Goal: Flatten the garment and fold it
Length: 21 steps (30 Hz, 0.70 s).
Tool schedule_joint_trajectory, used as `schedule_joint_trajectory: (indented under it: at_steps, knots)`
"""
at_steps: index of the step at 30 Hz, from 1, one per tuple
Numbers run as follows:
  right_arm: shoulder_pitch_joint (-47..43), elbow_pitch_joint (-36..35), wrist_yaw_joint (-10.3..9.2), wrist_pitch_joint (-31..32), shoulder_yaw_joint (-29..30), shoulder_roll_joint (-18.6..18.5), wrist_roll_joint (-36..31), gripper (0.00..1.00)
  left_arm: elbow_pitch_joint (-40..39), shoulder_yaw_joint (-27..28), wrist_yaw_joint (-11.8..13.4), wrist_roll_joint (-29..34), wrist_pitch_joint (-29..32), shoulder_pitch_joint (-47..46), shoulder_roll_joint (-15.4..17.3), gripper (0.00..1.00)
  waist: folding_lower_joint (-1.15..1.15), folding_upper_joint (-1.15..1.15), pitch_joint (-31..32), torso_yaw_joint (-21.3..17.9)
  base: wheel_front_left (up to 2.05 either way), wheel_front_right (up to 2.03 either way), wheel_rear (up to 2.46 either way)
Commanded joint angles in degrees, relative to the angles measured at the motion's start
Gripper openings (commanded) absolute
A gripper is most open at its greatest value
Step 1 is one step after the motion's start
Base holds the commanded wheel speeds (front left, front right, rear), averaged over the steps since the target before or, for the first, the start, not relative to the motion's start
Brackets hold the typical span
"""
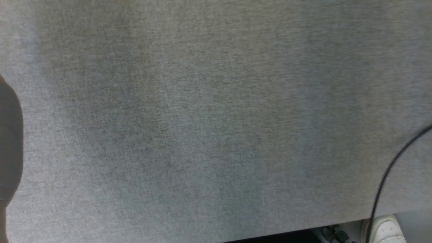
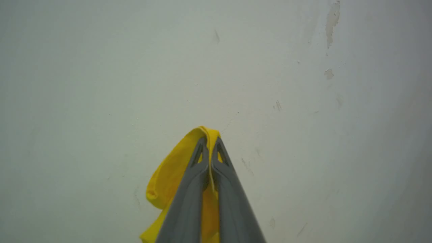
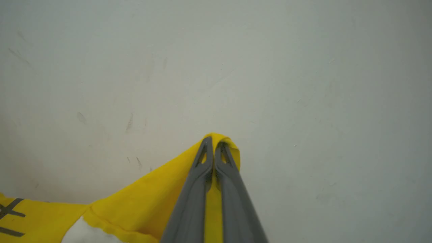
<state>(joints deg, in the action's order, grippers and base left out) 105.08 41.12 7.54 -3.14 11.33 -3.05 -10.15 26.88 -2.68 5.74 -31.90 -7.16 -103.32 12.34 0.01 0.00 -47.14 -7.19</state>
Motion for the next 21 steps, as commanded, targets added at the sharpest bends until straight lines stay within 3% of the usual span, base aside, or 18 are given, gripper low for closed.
schedule_joint_trajectory:
  at_steps: [1,11,16,21]
  knots:
    - [-0.09,0.56,-0.05,-0.52,-1.18,-0.08,0.03,0.0,0.39,0.05,-0.94,-0.58,-0.11,1.37,0.35,0.0,-0.01,0.0,-2.35,1.28,0.0,0.0,0.0]
    - [-6.53,1.66,-0.05,-0.94,-12.04,-3.69,9.71,0.0,-2.17,1.3,-3.99,-6.35,6.16,9.65,0.93,0.0,-0.01,0.0,-1.64,3.0,0.0,0.0,0.0]
    - [-14.84,-3.62,-0.05,2.26,-16.57,-8.34,19.62,0.0,-9.59,2.83,-3.42,-10.55,11.52,19.37,0.8,0.0,-0.01,0.0,0.09,4.38,0.0,0.0,0.0]
    - [-26.04,-12.01,-0.05,5.92,-16.86,-13.03,28.1,0.0,-17.91,4.02,-2.4,-12.56,15.44,31.63,2.07,0.0,-0.01,0.0,2.91,5.06,0.0,0.0,0.0]
